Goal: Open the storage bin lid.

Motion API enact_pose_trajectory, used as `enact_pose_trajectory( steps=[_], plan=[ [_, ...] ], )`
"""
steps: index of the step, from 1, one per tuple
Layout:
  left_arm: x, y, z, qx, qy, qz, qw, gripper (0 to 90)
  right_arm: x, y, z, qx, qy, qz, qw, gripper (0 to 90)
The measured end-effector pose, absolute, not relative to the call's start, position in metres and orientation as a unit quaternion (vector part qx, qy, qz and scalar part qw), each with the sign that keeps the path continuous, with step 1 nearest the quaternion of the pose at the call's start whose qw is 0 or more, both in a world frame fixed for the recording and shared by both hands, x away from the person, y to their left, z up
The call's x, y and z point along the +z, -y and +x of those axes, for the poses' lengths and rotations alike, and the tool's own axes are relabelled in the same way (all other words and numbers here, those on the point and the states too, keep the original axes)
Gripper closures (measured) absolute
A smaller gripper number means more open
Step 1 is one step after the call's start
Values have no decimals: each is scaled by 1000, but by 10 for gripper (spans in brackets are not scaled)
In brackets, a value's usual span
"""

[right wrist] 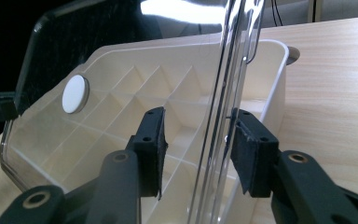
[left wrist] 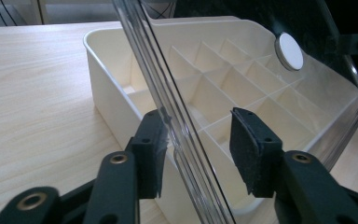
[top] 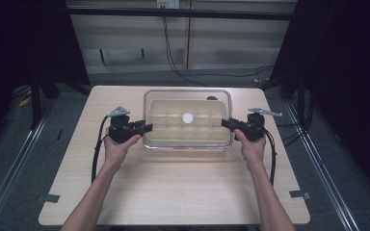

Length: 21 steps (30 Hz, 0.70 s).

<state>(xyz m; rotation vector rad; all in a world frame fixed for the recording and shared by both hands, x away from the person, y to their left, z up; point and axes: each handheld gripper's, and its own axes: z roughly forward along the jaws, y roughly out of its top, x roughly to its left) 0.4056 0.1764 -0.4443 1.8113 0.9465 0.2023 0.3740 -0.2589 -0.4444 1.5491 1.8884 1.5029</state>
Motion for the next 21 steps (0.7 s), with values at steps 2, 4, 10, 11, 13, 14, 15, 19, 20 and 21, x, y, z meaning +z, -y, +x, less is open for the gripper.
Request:
enact_pose_trajectory(
  steps=[2,4,10,11,13,14,15,19,20,21],
  plan=[
    [-443,-177,403,86,-390,755,520,601,-443,261,369,522,-653,531,136,602],
    [-442,-177,402,89,-384,760,517,613,-444,262,366,525,-651,531,134,615],
    [-441,-176,400,91,-388,756,519,626,-442,262,362,524,-649,532,143,617],
    [-441,-177,400,89,-388,755,521,630,-441,262,362,523,-649,533,144,617],
    [-441,-178,400,87,-386,754,524,640,-439,261,361,522,-651,531,148,624],
    [-441,-179,399,86,-386,752,526,646,-438,261,361,523,-649,532,148,631],
    [-440,-179,399,85,-386,751,529,652,-438,261,360,525,-648,532,148,637],
    [-439,-182,398,80,-382,752,531,677,-436,263,358,532,-645,530,144,655],
    [-439,-183,398,79,-381,753,531,682,-436,263,358,534,-643,530,142,658],
    [-440,-183,398,77,-381,752,532,686,-436,263,358,534,-643,530,143,658]
  ],
)
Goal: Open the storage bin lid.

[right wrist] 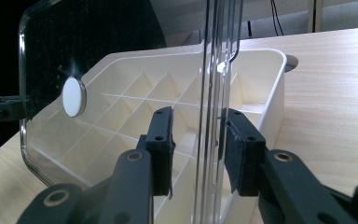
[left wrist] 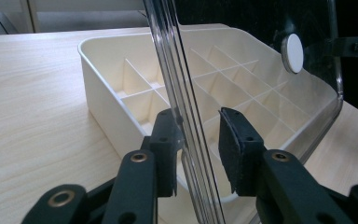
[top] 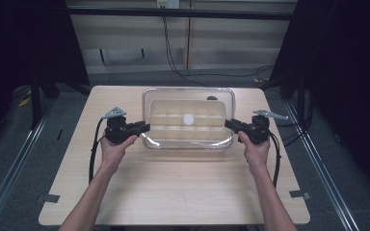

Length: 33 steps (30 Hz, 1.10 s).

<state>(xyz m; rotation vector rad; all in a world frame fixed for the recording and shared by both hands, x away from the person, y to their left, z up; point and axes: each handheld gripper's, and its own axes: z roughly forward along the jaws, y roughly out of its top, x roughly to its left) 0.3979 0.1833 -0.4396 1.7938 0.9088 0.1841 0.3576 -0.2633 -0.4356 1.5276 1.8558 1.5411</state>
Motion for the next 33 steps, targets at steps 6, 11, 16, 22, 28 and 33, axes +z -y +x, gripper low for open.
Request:
enact_pose_trajectory(
  steps=[6,11,16,22,28,33],
  plan=[
    [-436,-183,396,80,-380,751,534,709,-434,263,353,534,-646,524,151,670],
    [-433,-182,394,79,-378,753,532,724,-431,265,349,535,-644,524,154,676],
    [-433,-183,392,79,-375,757,530,734,-427,266,347,539,-644,520,159,679],
    [-430,-187,388,82,-373,757,530,751,-423,264,343,542,-648,511,158,681],
    [-424,-190,385,84,-368,756,535,750,-416,262,340,549,-648,503,160,685],
    [-415,-191,378,89,-357,758,538,753,-412,262,338,554,-647,500,158,682]
  ],
)
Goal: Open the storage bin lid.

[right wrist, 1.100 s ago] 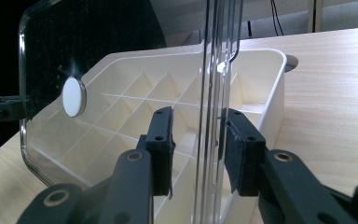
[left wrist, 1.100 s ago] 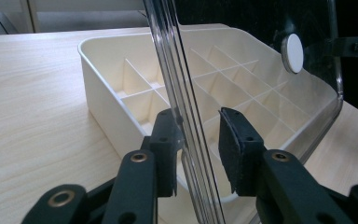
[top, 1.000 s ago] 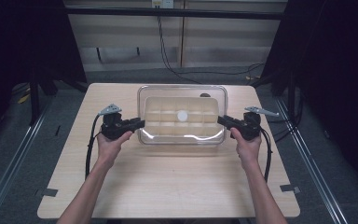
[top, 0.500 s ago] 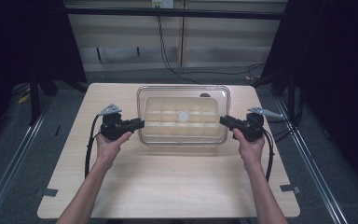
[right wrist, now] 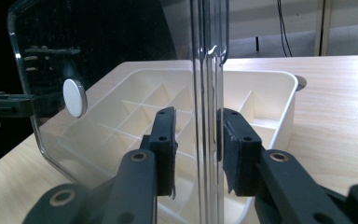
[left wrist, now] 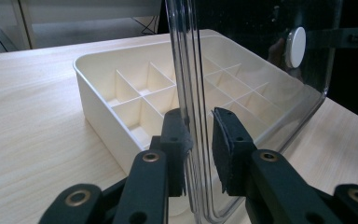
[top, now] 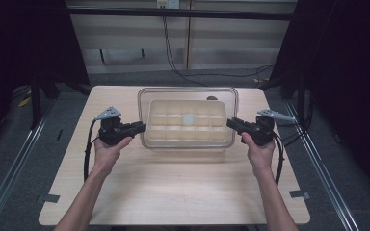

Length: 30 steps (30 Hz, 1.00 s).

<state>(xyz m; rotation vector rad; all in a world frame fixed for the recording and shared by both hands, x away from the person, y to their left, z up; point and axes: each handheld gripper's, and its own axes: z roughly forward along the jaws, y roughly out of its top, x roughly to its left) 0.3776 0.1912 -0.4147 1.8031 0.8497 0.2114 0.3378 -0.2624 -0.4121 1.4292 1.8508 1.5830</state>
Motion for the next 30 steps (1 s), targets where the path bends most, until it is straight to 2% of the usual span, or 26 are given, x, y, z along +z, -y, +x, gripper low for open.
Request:
enact_pose_trajectory(
  steps=[13,30],
  plan=[
    [-410,-195,370,92,-365,755,536,754,-403,260,327,569,-640,493,155,693],
    [-393,-201,345,95,-341,767,536,758,-384,257,303,555,-664,473,165,692]
  ],
)
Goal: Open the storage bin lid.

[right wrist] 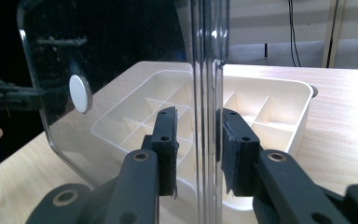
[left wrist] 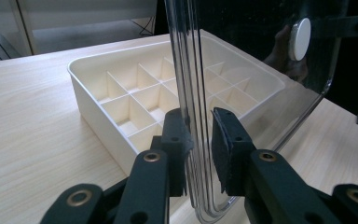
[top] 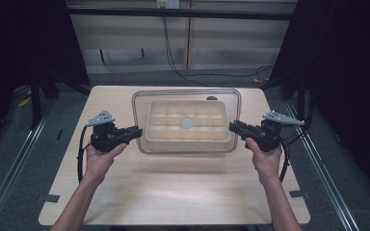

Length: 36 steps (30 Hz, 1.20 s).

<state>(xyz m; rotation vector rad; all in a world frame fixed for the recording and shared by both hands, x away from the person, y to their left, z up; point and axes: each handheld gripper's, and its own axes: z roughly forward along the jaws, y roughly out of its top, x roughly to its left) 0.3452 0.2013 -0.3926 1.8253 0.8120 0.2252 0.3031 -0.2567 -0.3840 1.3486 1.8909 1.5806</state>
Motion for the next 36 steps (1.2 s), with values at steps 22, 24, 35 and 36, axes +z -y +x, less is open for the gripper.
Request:
enact_pose_trajectory(
  steps=[22,24,35,36],
  plan=[
    [-390,-208,317,105,-346,774,520,754,-378,249,275,543,-685,463,149,710],
    [-394,-208,315,101,-346,775,519,753,-380,249,272,540,-686,466,148,710],
    [-397,-208,294,106,-347,783,505,750,-385,248,255,537,-689,467,133,715],
    [-399,-208,292,104,-348,785,502,750,-386,248,253,536,-690,468,134,713]
  ],
)
